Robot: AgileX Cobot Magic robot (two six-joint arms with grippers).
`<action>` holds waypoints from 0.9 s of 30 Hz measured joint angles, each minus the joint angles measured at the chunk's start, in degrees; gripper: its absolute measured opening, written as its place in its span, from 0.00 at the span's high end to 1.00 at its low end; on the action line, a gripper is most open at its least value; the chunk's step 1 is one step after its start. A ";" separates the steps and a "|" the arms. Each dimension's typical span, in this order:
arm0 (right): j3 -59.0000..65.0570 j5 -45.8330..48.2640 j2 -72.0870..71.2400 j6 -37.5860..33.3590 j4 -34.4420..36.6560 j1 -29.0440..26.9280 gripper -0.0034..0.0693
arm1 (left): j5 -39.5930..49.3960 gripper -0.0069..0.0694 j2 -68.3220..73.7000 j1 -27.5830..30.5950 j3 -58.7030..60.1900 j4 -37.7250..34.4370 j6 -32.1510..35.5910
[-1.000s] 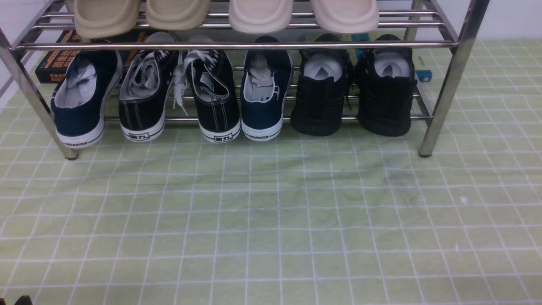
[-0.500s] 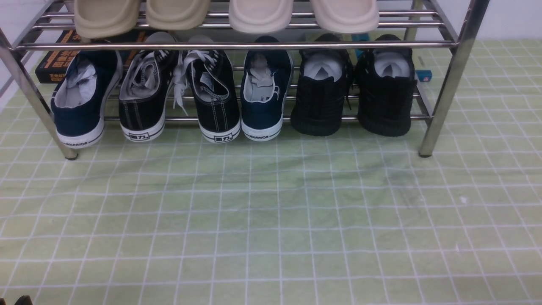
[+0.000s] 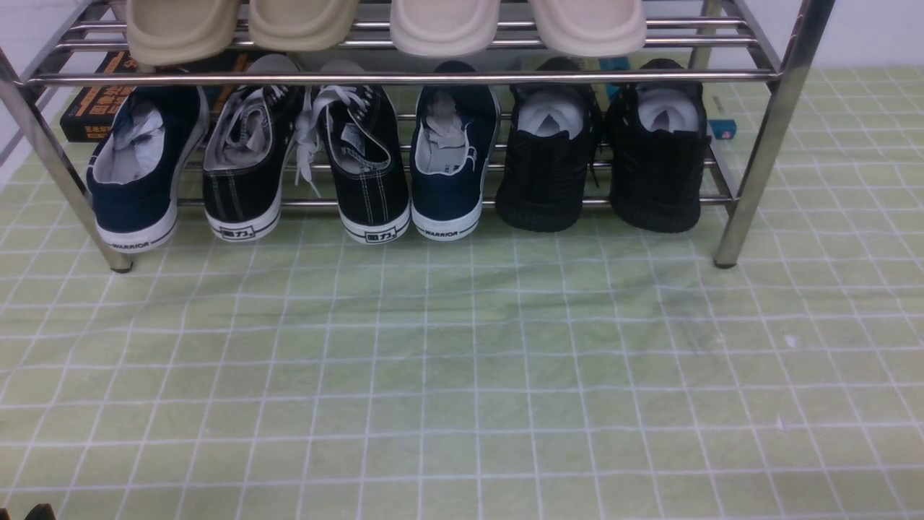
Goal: Take the shoes off the shelf with your hand from the green coffee tablecloth.
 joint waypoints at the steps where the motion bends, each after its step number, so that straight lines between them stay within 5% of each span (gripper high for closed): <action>1: 0.00 0.00 0.00 0.00 0.00 0.00 0.62 | 0.00 0.59 0.00 0.00 0.00 0.00 0.00; 8: 0.00 -0.08 0.00 0.42 1.10 0.00 0.62 | 0.00 0.59 0.00 0.00 0.00 0.00 0.00; 17: 0.54 -0.97 0.00 18.24 38.54 0.00 0.62 | 0.00 0.59 0.00 0.00 0.00 0.00 0.00; 27: 0.54 -2.47 0.00 19.27 51.60 0.00 0.62 | 0.00 0.59 0.00 0.00 0.00 0.00 0.00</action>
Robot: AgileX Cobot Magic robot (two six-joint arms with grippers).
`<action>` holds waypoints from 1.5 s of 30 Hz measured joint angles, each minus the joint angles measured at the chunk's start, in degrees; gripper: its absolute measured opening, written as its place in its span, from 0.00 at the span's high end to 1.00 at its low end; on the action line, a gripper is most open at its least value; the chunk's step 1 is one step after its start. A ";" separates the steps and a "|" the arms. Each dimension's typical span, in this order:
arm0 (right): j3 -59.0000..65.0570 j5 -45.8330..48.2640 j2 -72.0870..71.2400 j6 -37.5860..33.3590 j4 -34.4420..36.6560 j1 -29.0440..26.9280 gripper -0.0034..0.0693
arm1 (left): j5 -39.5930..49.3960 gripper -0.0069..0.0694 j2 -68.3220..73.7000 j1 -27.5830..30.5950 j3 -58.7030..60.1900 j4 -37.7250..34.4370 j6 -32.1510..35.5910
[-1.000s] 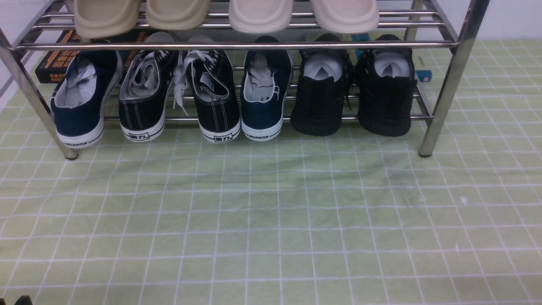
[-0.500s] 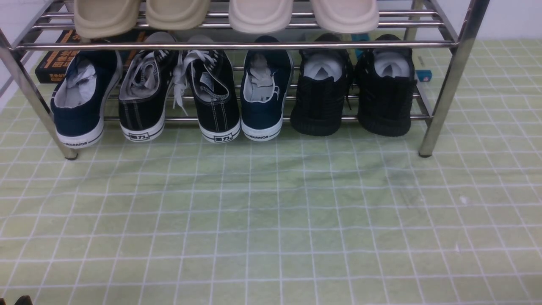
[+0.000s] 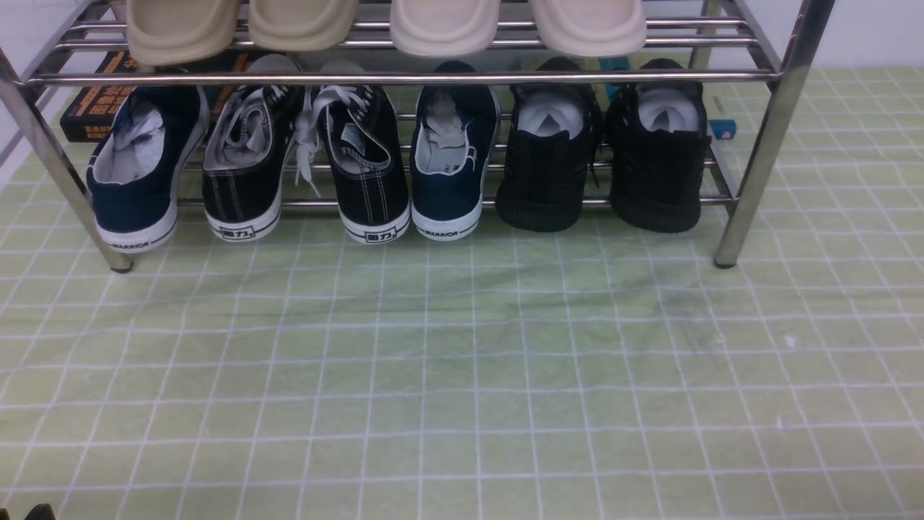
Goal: Take the shoes off the shelf with your hand from the green coffee tablecloth.
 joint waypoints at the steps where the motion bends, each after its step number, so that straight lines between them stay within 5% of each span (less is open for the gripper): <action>1: -0.57 0.32 0.00 -0.95 1.19 0.00 0.62 | 0.00 0.59 0.00 0.00 0.00 0.00 0.00; 3: -3.10 0.40 0.00 -5.14 2.23 0.00 0.62 | 0.00 0.59 0.00 0.00 0.00 0.00 0.00; 7: -14.86 -3.42 1.52 -24.40 2.80 0.05 0.65 | 0.00 0.59 0.00 0.00 0.00 0.00 0.00; 12: -29.80 -1.52 13.77 -46.03 2.84 0.05 0.85 | 0.00 0.59 0.00 0.00 0.00 0.00 0.00; 15: -35.78 8.16 25.48 -50.43 2.05 0.05 0.96 | 0.00 0.59 0.00 0.00 0.00 0.00 0.00; 20: -43.84 29.59 50.99 -46.29 -8.07 0.05 0.96 | 0.00 0.59 0.00 0.00 0.00 0.00 0.00; 27: -52.21 43.45 73.07 -44.74 -13.68 0.79 0.95 | 0.00 0.59 0.00 0.00 0.00 0.00 0.00; 33: -58.09 44.07 80.15 -40.64 -18.73 11.35 0.95 | 0.00 0.59 0.00 0.00 0.00 0.00 0.00; 40: -66.03 37.98 81.96 -20.46 -41.93 25.45 0.94 | 0.00 0.59 0.00 0.00 0.00 0.00 0.00; 45: -69.96 30.79 83.35 -3.34 -55.67 28.44 0.87 | 0.00 0.59 0.00 0.00 0.00 0.00 0.00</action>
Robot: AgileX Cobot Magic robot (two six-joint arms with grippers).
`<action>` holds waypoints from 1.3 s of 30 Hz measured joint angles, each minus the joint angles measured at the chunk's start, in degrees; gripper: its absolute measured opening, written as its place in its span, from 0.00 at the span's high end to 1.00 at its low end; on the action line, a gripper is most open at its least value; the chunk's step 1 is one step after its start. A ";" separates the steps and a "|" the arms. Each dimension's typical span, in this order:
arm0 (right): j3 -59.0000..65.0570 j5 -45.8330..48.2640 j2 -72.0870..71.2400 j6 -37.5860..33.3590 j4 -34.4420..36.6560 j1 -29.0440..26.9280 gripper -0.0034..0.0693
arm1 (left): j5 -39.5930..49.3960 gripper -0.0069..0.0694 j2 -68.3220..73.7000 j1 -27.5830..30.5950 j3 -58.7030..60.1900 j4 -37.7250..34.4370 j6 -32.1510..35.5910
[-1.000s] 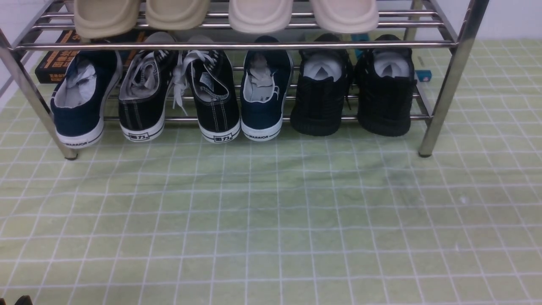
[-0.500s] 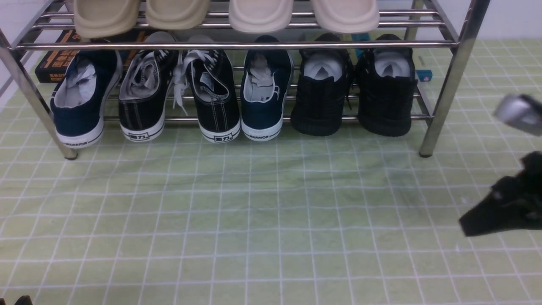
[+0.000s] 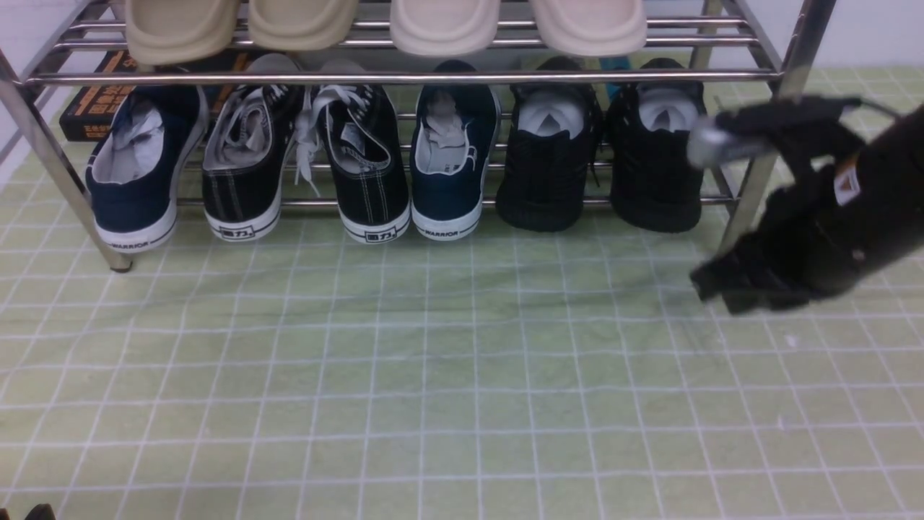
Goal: Take the shoes off the shelf with your hand from the green coffee tablecloth.
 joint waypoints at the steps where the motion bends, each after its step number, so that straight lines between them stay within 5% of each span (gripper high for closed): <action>1: -0.76 -0.69 0.43 2.07 -1.49 0.05 0.85 | 0.00 0.59 0.00 0.00 0.00 0.00 0.00; 10: -10.89 -5.61 10.43 4.62 -6.22 0.16 0.47 | 0.00 0.59 0.00 0.00 0.00 0.00 0.00; 16: -16.56 -6.92 15.89 3.62 -7.66 0.16 0.32 | 0.00 0.59 0.00 0.00 0.00 0.00 0.00; 32: -18.61 -17.69 20.17 6.71 -23.79 0.16 0.28 | 0.00 0.59 0.00 0.00 0.00 0.00 0.00; 39: -18.61 -19.19 21.96 8.52 -25.23 0.16 0.28 | 0.00 0.59 0.00 0.00 0.00 0.00 0.00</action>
